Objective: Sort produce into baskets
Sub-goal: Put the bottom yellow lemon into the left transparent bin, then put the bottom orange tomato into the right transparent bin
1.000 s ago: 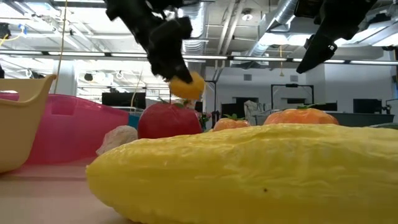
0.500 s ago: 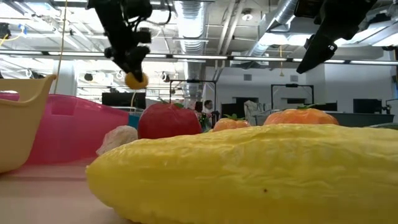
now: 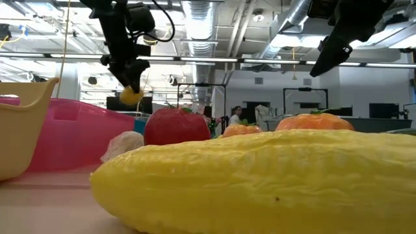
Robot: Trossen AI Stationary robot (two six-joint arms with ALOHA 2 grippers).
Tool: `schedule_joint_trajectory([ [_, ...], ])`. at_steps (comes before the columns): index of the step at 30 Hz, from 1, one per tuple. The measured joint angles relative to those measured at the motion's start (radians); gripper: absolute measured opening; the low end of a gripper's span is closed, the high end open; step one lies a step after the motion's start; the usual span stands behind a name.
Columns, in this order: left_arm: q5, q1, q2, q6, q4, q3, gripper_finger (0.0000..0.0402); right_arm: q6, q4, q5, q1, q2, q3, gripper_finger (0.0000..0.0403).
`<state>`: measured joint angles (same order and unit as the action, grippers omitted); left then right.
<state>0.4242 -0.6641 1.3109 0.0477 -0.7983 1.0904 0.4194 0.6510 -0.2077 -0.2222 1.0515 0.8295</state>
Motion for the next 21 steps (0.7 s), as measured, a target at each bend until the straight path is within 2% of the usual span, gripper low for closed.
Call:
schedule_joint_trajectory([
  [4,0.0,0.0,0.0,0.002,0.001,0.0,0.0289,-0.001,0.022,0.009,0.0,0.0,0.001,0.0377],
  [12,-0.009,0.001,0.0,0.005,0.002,0.0,0.029,0.0,0.259,0.027,0.0,0.0,0.057,0.0377],
  [21,-0.051,0.002,0.0,0.005,0.002,0.0,0.0291,0.0,0.284,0.027,0.0,0.0,0.058,0.0377],
])
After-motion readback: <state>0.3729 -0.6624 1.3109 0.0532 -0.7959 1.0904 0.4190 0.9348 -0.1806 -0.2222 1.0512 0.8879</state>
